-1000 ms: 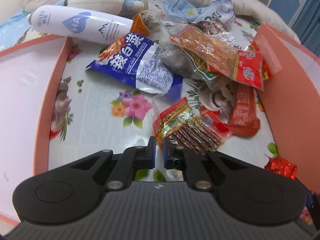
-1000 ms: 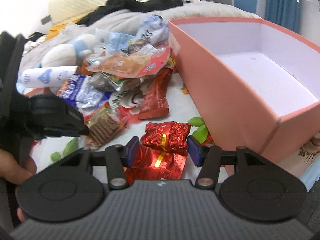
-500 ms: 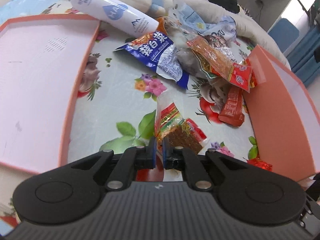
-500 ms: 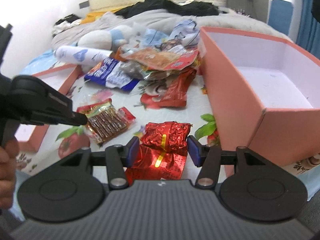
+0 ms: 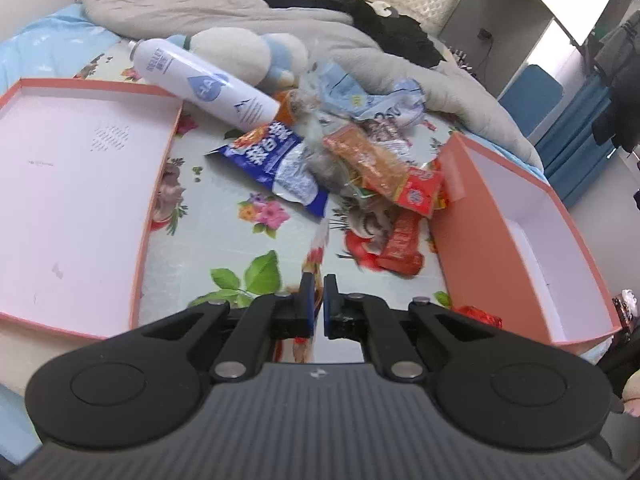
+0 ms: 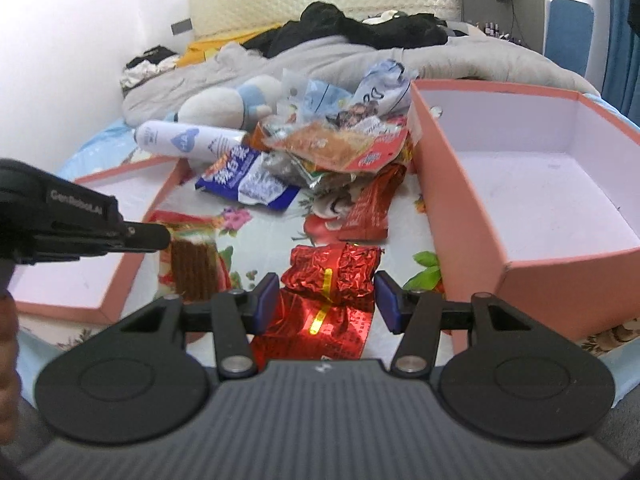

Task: Organize snacks
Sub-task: 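Carry both held snacks up and over the open orange box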

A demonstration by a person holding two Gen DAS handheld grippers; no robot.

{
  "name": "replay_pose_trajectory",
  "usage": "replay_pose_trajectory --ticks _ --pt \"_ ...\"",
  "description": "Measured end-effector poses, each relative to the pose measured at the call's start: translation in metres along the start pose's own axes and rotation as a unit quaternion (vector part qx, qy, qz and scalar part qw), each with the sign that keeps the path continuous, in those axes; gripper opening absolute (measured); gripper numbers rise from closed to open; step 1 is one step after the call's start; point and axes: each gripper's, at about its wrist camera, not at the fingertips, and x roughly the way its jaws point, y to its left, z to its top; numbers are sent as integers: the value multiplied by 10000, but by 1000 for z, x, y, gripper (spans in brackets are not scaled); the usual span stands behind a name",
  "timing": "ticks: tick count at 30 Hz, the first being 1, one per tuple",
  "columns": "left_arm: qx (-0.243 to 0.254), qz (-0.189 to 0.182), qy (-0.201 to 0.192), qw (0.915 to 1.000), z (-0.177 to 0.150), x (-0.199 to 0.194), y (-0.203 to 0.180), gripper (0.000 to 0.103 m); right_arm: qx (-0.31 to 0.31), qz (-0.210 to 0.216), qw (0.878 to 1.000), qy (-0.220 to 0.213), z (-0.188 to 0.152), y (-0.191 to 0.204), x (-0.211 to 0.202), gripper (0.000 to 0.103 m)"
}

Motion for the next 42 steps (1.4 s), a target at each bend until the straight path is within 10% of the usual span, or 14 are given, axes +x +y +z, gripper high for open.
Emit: replay_pose_trajectory --ticks 27,42 --pt "892 -593 -1059 9886 73 -78 -144 0 -299 86 9941 -1041 108 -59 -90 55" --pt "1590 -1212 -577 9781 87 0 -266 0 72 -693 9925 -1007 135 -163 -81 55"
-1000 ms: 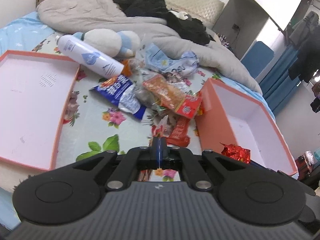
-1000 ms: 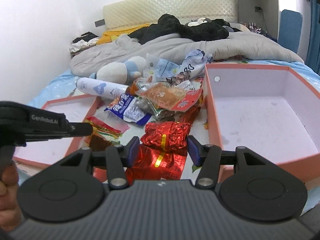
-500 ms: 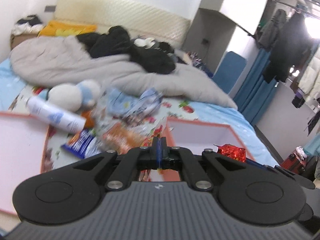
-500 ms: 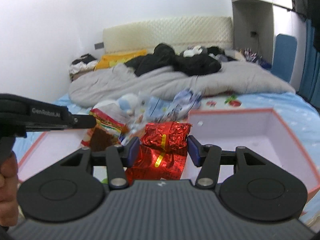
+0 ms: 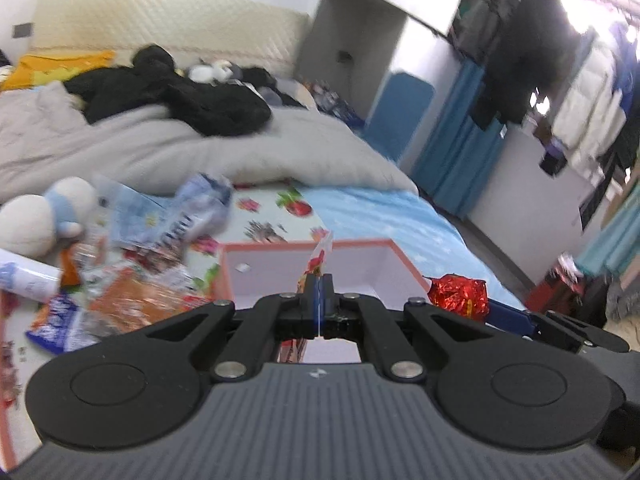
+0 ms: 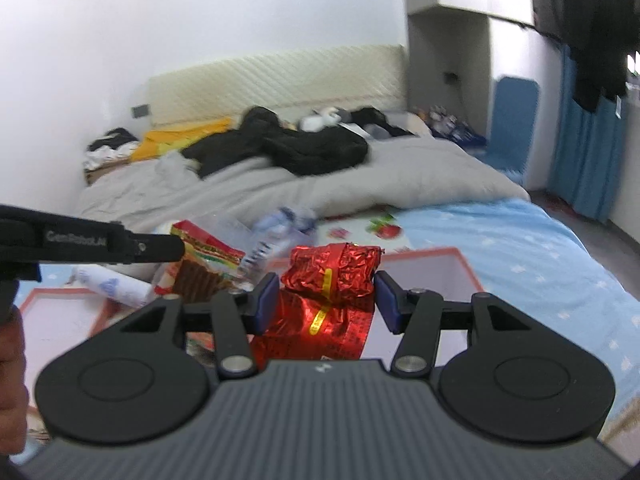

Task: Organize snacks
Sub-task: 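Carry both held snacks up and over the open orange box, then open the left tool and the right tool to drop both snacks into the box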

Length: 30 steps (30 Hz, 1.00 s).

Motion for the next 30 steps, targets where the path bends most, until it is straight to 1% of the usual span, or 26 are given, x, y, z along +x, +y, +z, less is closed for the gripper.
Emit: replay_pose_trajectory --ticks 2,5,10,13,15,18,19,20,21,22,23,24,27,30 --pt "112 -53 222 9997 -5 24 -7 0 64 -134 9998 156 -9 -16 11 55" --pt "195 -18 556 9983 -16 60 -13 0 203 -241 9985 446 -26 -37 29 55" --pt "219 -25 1009 9946 -35 103 -15 0 231 -350 9955 848 -50 -55 55 55" --pt "230 71 1195 9925 -46 120 -11 0 295 -345 9933 1067 -62 -62 69 55" --pt "133 79 1331 9910 -53 129 -7 0 403 -341 9916 1179 -70 -66 74 55" --pt "94 196 1381 9902 -57 131 -2 1 434 -290 9902 1293 -80 -67 77 57" --pt "94 208 1390 9900 -57 130 -1 3 470 -244 9900 1311 -82 -67 77 59" --pt "96 233 1418 9896 -57 130 1 12 505 -214 9898 1313 -83 -66 77 59" --pt "132 233 1440 9892 -57 129 3 18 520 -201 9898 1310 -82 -67 76 61" --pt "148 274 1428 9893 -56 126 4 36 534 -218 9898 1306 -81 -66 76 68" --pt "143 342 1376 9898 -55 122 7 53 553 -221 9899 1284 -81 -65 75 71" --pt "141 356 1271 9912 -54 116 9 56 578 -176 9904 1247 -79 -65 74 73" --pt "79 298 1034 9942 -46 96 12 56 645 -35 9921 1075 -72 -62 64 73" --pt "253 424 781 9957 -38 73 10 56 687 -18 9941 835 -60 -57 51 73"
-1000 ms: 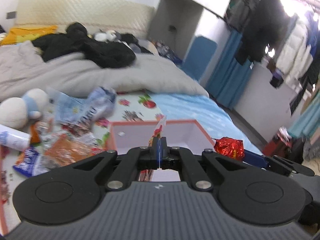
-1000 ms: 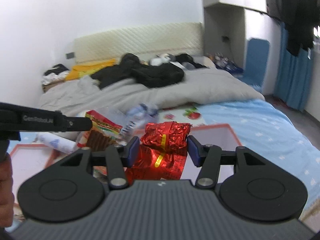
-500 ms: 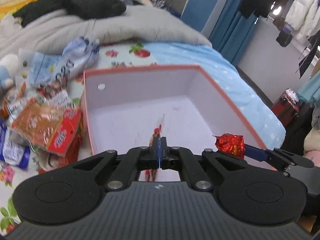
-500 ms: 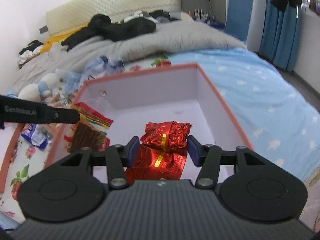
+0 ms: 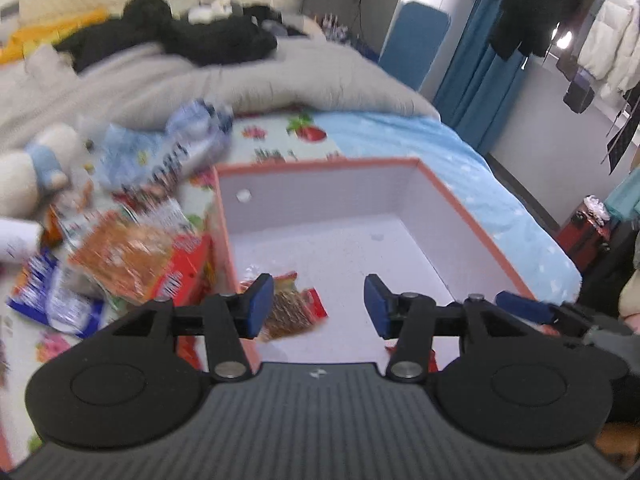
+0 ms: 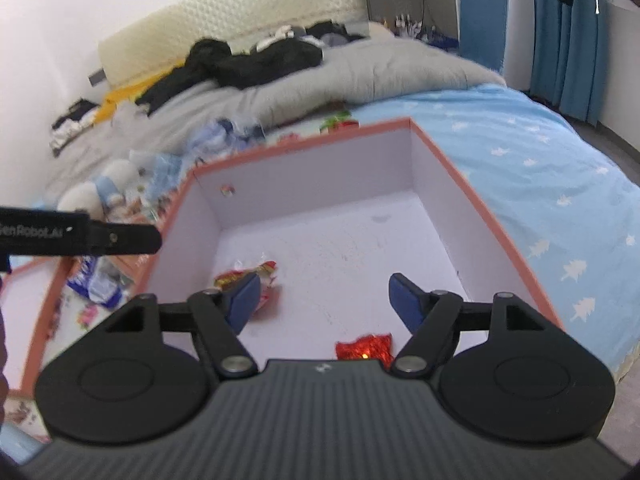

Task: Organize snacks
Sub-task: 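Open the left tool and the right tool to drop both snacks into the box, then move both open tools back over the snack pile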

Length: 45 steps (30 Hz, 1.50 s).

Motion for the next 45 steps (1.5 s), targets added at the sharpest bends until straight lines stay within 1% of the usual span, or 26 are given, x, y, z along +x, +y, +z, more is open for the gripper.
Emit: replay_pose_trajectory --ticks 2,5,12,15,18,22,25,29,33,36,42,45 --pt "66 24 -167 9998 0 -16 1 56 15 67 9998 -191 6 6 -13 73" --pt "-28 41 -340 9994 0 -38 7 56 -47 174 9988 -444 15 18 -31 73" --pt "-121 208 -632 9977 -8 -89 26 56 -299 564 9948 -793 29 55 -61 73" --pt "-188 143 -791 9966 -12 -121 34 56 -396 751 9923 -899 29 69 -73 73" --pt "-259 222 -941 9950 -16 -148 44 56 -468 921 9900 -957 30 83 -84 73" --pt "-341 320 -1053 9933 -26 -172 57 56 -616 1083 9864 -1075 27 102 -99 73" --pt "-437 354 -1099 9924 -38 -187 65 56 -754 1143 9846 -1089 19 116 -106 73" --pt "-444 531 -1115 9913 -59 -201 76 56 -896 1235 9828 -1044 3 133 -110 73" --pt "-461 614 -1038 9916 -79 -208 90 56 -829 1242 9834 -1033 -18 146 -112 73" --pt "-409 812 -1024 9906 -93 -213 102 56 -807 1225 9844 -970 -35 152 -112 73" --pt "-628 907 -971 9891 -118 -218 125 56 -824 1343 9838 -856 -61 166 -109 73" --pt "-659 958 -932 9888 -132 -216 130 56 -832 1314 9841 -857 -73 171 -107 73"
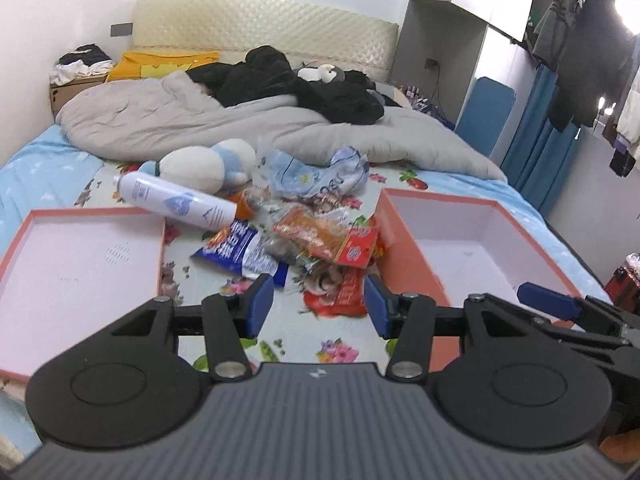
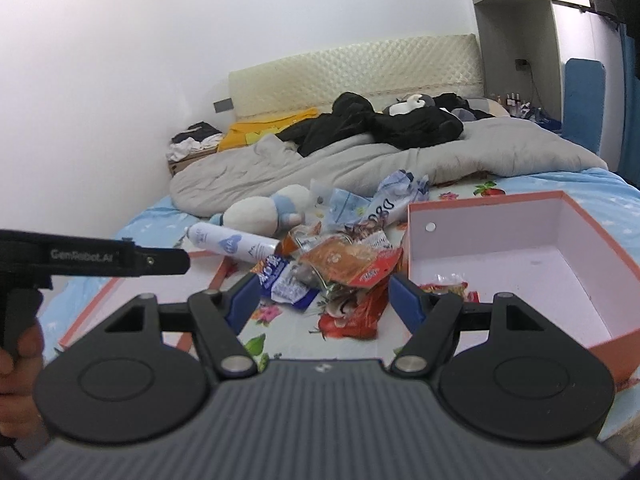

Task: Organize snacks
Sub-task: 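Move both open tools back over the snack pile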

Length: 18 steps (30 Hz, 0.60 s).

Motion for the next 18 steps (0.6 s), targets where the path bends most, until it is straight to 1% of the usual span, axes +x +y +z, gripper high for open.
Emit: replay_pose_trajectory --ticks 4,9,12,18 --pt "-170 4 142 9998 -16 5 7 56 41 -5 9999 168 -10 1 5 73" --pt "-359 100 292 9989 -32 13 14 56 2 53 9994 350 -24 2 8 73" --pt "-445 187 331 9983 -39 19 18 56 -133 76 9992 373 -31 8 9 73" --pt "-747 169 469 9960 -46 36 33 56 -120 182 9984 525 -42 15 25 72"
